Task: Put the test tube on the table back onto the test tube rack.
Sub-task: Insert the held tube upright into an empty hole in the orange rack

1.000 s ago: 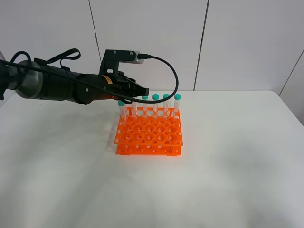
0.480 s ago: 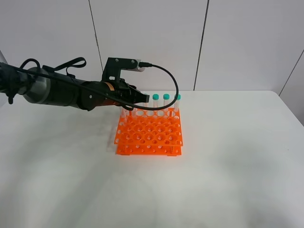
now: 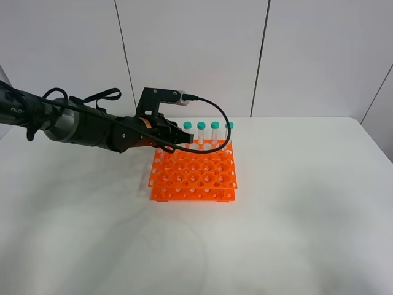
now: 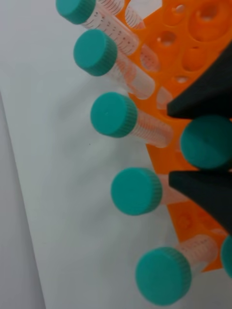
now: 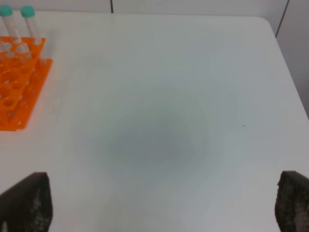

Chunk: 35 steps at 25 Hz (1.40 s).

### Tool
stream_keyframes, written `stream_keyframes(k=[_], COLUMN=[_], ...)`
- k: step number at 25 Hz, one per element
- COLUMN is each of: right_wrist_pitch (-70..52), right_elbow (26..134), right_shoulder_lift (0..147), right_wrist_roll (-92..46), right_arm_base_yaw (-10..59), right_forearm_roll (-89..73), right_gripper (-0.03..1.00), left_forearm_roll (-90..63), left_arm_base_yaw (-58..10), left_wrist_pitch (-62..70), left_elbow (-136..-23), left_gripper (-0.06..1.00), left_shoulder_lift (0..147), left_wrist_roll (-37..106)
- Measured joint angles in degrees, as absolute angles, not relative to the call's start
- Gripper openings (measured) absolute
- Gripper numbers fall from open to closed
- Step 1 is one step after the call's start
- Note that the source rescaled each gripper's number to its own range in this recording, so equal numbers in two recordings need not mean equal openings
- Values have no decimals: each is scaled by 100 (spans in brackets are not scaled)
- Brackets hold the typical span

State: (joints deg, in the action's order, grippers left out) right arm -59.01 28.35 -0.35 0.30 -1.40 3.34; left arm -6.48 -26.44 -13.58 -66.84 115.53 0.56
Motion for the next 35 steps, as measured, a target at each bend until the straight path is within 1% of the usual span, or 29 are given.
stream_keyframes(k=[11, 29, 30, 31, 34, 35], right_wrist_pitch=[-5901, -5901, -5901, -5901, -5901, -5901], right_elbow=[2835, 2835, 2835, 2835, 2835, 2835], right_shoulder_lift=[-35, -35, -35, -35, -35, -35], right_wrist_roll=[30, 30, 30, 30, 30, 30], right_arm_base_yaw=[-140, -140, -140, -140, -140, -140], right_forearm_roll=[334, 334, 334, 334, 334, 334], right_gripper=[100, 100, 100, 100, 100, 100], left_forearm_roll=[-648, -648, -648, -648, -648, -648], left_arm_base_yaw=[-2637, -2571, -2571, -2571, -2571, -2571], left_wrist_pitch=[-1442, -1447, -1447, -1447, -1447, -1447], left_elbow=[-6650, -6620, -6620, -6620, -6620, -6620], left_gripper=[0, 0, 2, 9, 35, 40], left_shoulder_lift=[11570, 11587, 11587, 11587, 11587, 11587], left_wrist_roll=[-288, -328, -328, -328, -328, -328])
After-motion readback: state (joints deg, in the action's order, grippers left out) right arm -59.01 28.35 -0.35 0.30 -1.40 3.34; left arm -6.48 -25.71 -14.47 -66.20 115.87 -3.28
